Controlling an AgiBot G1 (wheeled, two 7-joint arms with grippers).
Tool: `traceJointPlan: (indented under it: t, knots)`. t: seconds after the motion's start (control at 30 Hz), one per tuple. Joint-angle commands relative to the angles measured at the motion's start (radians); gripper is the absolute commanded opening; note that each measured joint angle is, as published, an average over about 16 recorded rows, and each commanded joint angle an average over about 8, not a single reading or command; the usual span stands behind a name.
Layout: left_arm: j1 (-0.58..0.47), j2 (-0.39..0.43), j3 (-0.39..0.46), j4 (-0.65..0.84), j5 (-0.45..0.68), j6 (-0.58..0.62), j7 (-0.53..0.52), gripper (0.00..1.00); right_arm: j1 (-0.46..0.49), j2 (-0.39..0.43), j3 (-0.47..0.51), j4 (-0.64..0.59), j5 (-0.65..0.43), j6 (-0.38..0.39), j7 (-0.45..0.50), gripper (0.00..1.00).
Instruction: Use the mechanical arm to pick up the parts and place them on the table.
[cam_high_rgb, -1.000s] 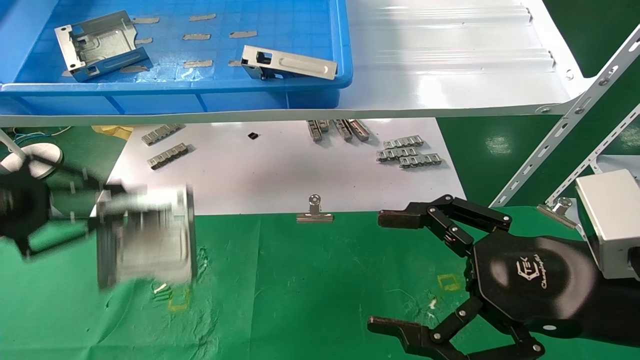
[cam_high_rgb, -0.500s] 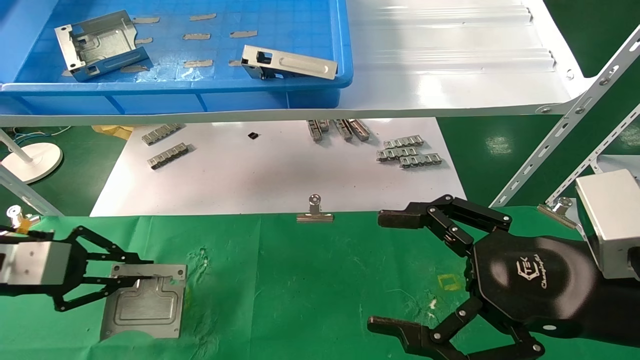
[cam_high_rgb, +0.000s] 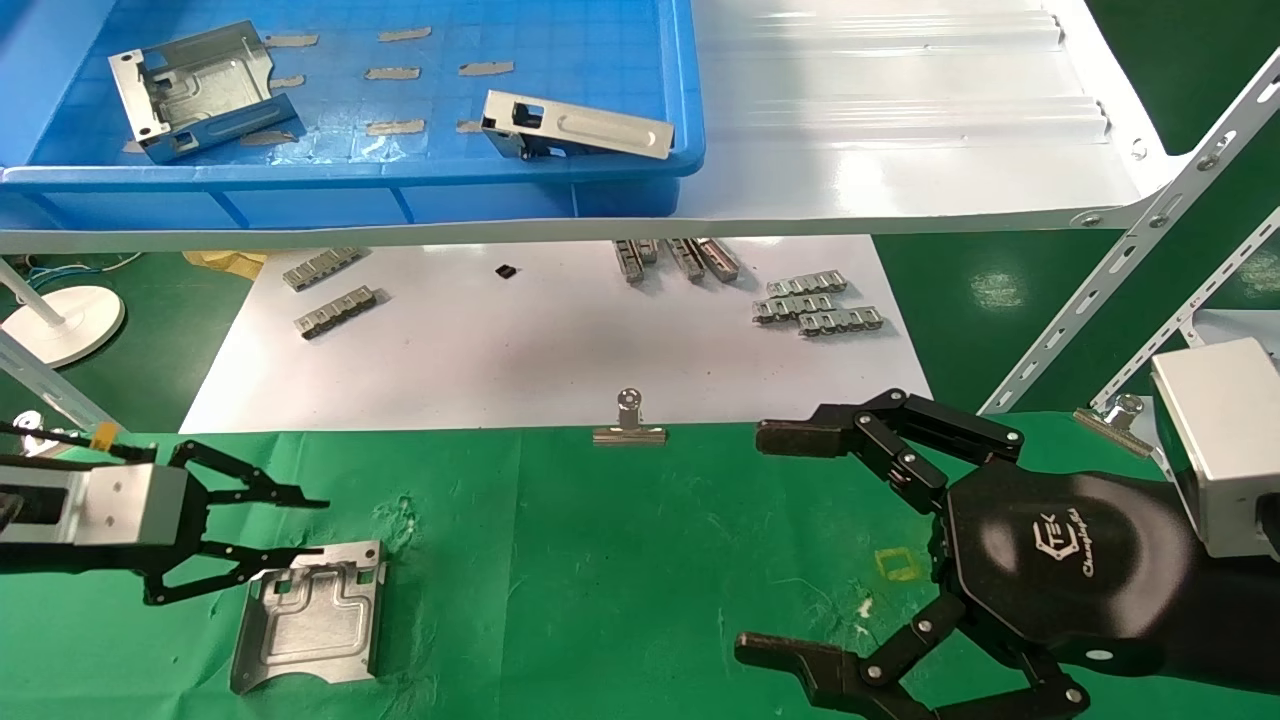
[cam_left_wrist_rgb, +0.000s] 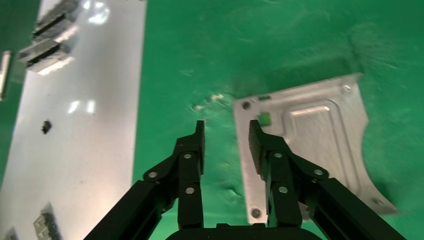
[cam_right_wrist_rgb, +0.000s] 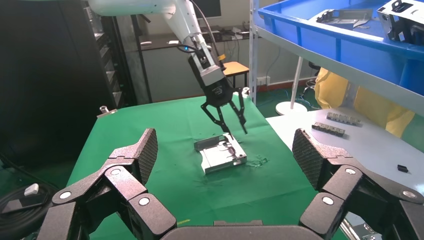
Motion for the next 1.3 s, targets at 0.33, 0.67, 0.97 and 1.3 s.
traceJointPlan:
  t: [0.33,0.67,0.97,1.3]
  knots:
    - [0.014,-0.024,-0.027,0.011,-0.121,0.014,-0.101,1.0,0.0,0.0,0.0,0.0,0.0,0.0,0.0,1.0]
    - [0.021,-0.033,-0.033,0.001,-0.15,0.013,-0.123,1.0,0.0,0.0,0.0,0.0,0.0,0.0,0.0,1.0]
    - [0.042,-0.034,-0.056,-0.035,-0.147,0.009,-0.145,1.0,0.0,0.0,0.0,0.0,0.0,0.0,0.0,1.0]
    - [0.148,-0.054,-0.172,-0.208,-0.185,-0.007,-0.285,1.0,0.0,0.0,0.0,-0.001,0.0,0.0,0.0,1.0]
